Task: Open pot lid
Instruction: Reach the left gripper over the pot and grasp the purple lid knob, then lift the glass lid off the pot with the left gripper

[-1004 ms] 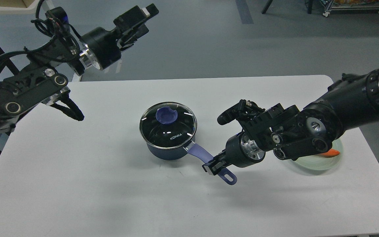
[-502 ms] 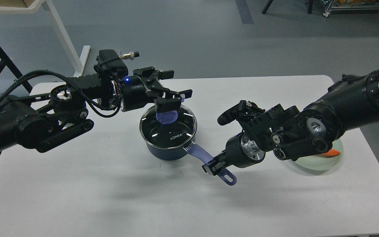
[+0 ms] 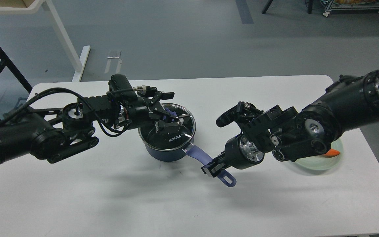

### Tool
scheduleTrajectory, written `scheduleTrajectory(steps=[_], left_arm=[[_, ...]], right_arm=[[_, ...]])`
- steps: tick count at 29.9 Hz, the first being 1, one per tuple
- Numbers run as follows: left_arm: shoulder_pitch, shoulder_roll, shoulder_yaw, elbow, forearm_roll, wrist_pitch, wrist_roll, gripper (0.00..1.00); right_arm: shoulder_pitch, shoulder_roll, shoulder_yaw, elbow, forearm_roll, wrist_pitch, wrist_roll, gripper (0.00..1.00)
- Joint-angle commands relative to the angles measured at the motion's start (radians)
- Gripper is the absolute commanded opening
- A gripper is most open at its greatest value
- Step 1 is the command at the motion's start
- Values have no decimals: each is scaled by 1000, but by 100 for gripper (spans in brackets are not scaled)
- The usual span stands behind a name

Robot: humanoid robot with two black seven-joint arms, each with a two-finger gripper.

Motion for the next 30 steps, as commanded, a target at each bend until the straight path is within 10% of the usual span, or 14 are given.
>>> scheduleTrajectory(steps=[1, 10, 18, 30], left_arm=[[7, -2, 23, 15, 0, 6, -2, 99], [9, -2, 81, 41, -3, 64, -5, 92], [16, 2, 83, 43, -1, 65, -35, 59], [-4, 14, 71, 40, -11, 67, -51, 38]], right_arm=[[0, -4, 0, 0, -6, 0, 0, 14], [2, -1, 0, 0, -4, 2, 0, 14], [2, -1, 0, 0, -6, 23, 0, 14], [2, -1, 0, 0, -4, 23, 0, 14]])
